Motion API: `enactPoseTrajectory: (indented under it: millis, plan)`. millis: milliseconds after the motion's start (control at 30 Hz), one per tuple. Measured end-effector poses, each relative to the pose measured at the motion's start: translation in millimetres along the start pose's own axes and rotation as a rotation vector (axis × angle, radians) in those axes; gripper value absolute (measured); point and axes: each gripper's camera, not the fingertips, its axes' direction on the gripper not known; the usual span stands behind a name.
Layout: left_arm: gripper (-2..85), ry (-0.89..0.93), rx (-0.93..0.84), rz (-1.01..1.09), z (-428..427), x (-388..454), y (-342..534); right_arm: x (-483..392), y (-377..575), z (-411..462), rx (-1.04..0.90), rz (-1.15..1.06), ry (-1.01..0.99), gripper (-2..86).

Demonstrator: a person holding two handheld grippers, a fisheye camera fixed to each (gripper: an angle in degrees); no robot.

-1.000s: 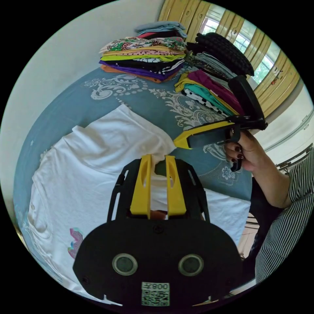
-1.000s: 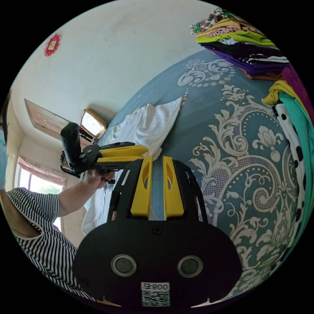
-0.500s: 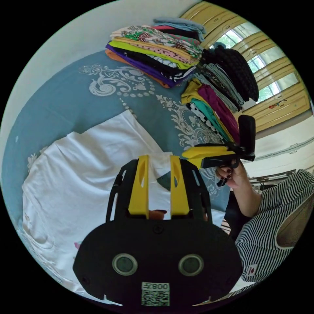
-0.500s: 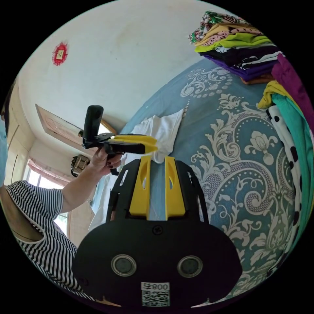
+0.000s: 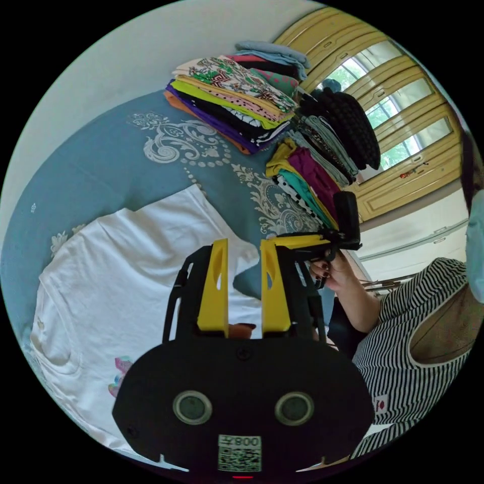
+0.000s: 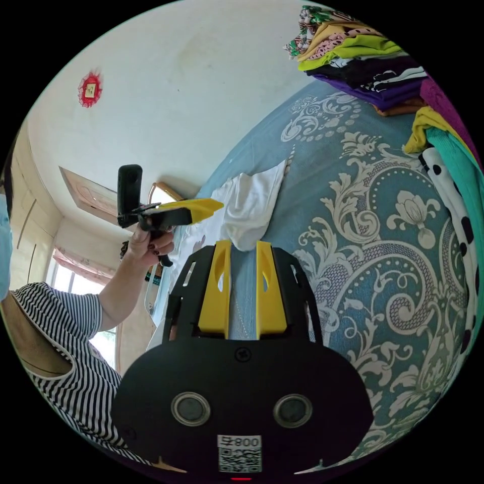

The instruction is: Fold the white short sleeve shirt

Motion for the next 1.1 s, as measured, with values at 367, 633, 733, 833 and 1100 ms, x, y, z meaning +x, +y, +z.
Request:
enactPoseTrajectory:
  millis: [367, 633, 733, 833, 1100]
  plan:
    - [10.8, -0.164, -0.053, -0.071, 53.2, -42.6, -62.8, -19.8, -2.6, 49.1, -0.062, -0.006, 0.023, 13.6]
    - [9.7, -0.39, -0.121, -0.02, 81.2, -62.0, -80.4, -42.8, -10.3, 70.6, -0.088, -0.005, 0.052, 12.4]
    - [6.8, -0.404, -0.109, -0.004, 78.1, -70.3, -74.0, -55.1, -14.9, 76.3, -0.097, -0.012, 0.066, 11.7]
    - [3.0, -0.392, -0.08, -0.035, 68.9, -87.7, -64.6, -66.7, -19.0, 80.9, -0.101, -0.014, 0.074, 10.9]
    - [1.6, -0.179, 0.131, -0.139, 3.5, -143.5, -27.6, -102.5, -31.8, 73.9, -0.053, -0.033, 0.087, 7.7]
